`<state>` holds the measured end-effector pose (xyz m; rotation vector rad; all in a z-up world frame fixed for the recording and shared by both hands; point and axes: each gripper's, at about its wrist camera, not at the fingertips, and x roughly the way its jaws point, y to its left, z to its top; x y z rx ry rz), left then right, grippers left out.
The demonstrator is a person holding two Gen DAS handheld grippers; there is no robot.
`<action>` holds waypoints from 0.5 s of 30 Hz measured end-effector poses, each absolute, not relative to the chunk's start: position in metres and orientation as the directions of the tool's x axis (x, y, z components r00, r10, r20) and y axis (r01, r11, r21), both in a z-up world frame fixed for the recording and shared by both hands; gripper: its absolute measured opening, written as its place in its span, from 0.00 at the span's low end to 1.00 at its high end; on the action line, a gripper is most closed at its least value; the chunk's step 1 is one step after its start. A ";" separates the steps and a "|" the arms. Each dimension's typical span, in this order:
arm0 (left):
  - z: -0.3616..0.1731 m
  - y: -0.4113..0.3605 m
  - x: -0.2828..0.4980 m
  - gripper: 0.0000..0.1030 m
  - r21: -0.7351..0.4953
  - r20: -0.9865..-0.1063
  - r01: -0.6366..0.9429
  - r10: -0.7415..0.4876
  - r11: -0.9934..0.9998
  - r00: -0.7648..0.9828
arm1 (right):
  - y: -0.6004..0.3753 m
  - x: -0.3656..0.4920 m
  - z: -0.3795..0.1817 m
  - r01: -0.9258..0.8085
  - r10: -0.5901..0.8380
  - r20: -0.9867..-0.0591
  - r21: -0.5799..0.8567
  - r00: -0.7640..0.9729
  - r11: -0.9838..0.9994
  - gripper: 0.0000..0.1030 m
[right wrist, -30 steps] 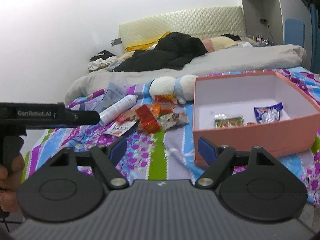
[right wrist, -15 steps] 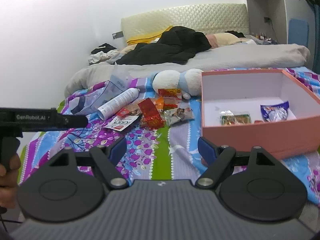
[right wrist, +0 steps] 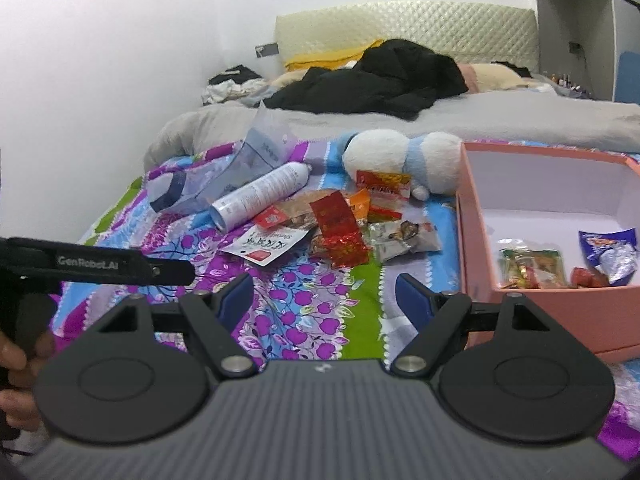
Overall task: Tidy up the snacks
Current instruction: 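Withdraw both tools from the pink box back toward the snack pile, then reach the left tool to the clear snack bag while the right tool reaches the red tea packet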
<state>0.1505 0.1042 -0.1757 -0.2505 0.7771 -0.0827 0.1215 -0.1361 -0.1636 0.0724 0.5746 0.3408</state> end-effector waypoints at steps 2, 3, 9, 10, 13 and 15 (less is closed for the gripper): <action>-0.187 0.111 0.161 0.79 -0.245 -0.697 -0.026 -0.157 0.969 0.700 | -0.129 0.133 -0.173 -0.295 0.337 -0.536 0.166 0.774 0.941 0.77; -0.193 0.115 0.166 0.79 -0.246 -0.701 -0.029 -0.157 0.969 0.695 | -0.127 0.139 -0.177 -0.294 0.334 -0.545 0.163 0.769 0.942 0.77; -0.217 0.126 0.200 0.79 -0.223 -0.710 -0.016 -0.151 0.975 0.688 | -0.112 0.176 -0.198 -0.289 0.311 -0.579 0.132 0.754 0.948 0.77; -0.220 0.125 0.206 0.79 -0.216 -0.709 -0.007 -0.152 0.976 0.689 | -0.110 0.182 -0.201 -0.286 0.303 -0.584 0.125 0.753 0.950 0.77; -0.225 0.121 0.223 0.79 -0.196 -0.701 0.027 -0.160 0.980 0.695 | -0.104 0.205 -0.212 -0.284 0.288 -0.598 0.105 0.748 0.953 0.77; -0.228 0.116 0.234 0.79 -0.180 -0.696 0.063 -0.173 0.982 0.697 | -0.101 0.220 -0.218 -0.288 0.285 -0.602 0.095 0.745 0.953 0.77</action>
